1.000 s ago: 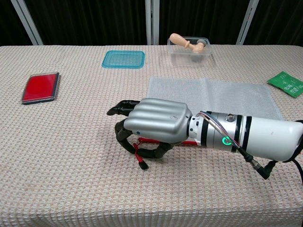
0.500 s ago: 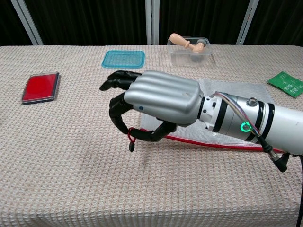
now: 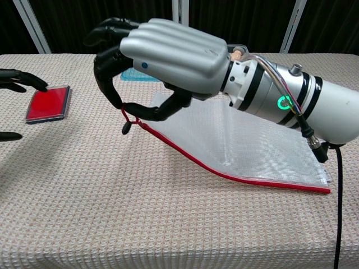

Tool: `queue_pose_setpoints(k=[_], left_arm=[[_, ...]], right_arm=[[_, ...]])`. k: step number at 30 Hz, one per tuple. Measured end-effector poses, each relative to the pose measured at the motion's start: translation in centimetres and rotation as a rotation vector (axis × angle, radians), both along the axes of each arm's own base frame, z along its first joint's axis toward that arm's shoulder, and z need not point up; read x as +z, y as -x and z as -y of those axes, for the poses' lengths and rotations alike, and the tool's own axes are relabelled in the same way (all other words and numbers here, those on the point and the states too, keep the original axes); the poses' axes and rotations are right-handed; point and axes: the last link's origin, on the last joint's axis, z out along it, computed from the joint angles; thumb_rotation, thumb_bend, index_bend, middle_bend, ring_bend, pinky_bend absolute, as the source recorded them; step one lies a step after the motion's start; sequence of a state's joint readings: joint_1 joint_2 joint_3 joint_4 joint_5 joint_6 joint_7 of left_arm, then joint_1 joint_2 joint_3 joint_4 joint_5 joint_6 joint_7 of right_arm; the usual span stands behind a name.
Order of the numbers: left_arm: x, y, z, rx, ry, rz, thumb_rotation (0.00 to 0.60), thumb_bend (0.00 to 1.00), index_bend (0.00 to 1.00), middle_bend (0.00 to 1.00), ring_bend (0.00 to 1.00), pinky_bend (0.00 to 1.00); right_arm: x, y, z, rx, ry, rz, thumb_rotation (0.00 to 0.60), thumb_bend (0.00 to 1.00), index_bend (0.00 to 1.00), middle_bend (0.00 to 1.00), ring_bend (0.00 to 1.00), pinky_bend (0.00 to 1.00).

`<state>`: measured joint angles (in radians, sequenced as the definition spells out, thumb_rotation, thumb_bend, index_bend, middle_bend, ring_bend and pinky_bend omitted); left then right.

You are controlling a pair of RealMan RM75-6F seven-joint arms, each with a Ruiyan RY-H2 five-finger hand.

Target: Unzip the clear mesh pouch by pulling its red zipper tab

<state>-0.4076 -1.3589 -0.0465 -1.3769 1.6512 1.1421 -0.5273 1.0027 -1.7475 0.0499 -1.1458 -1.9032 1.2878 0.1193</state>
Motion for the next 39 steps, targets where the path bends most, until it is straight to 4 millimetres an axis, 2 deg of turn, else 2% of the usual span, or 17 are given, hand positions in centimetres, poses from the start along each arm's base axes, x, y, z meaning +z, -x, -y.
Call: queue_pose_setpoints(k=[6,11,23,29,39], left_arm=[[-2.5,-2.3,-2.1,-0.051,0.089,0.092,0.600,0.18,0.27,0.12,0.08,0.13],[-4.1,-3.8,-2.7,-0.087,0.151,0.160,0.600,0.20,0.30,0.12,0.08,0.13],[-7.1,-8.0,-3.5,-0.219,0.195,0.261,0.600,0.20,0.31,0.12,0.08,0.13],[-8.1,-9.6,-3.7,-0.266,0.237,0.269,0.600,0.22,0.37,0.12,0.08,0.13],[-8.6,-9.9,-3.7,-0.262,0.262,0.307,0.600,0.25,0.44,0.12,0.08,0.13]], right_arm=[[0.3,-2.1,0.7,0.041,0.012,0.021,0.600,0.50,0.98,0.33,0.07,0.00],[0.0,-2.9,1.1,0.056,0.014,0.025,0.600,0.50,0.98,0.33,0.07,0.00],[-0.1,-2.6,1.4,0.046,0.009,0.030,0.600,0.50,0.98,0.33,0.07,0.00],[0.2,-2.6,1.6,0.037,0.006,0.044,0.600,0.50,0.98,0.33,0.07,0.00],[0.2,-2.2,1.8,0.025,0.002,0.050,0.600,0.50,0.98,0.33,0.07,0.00]])
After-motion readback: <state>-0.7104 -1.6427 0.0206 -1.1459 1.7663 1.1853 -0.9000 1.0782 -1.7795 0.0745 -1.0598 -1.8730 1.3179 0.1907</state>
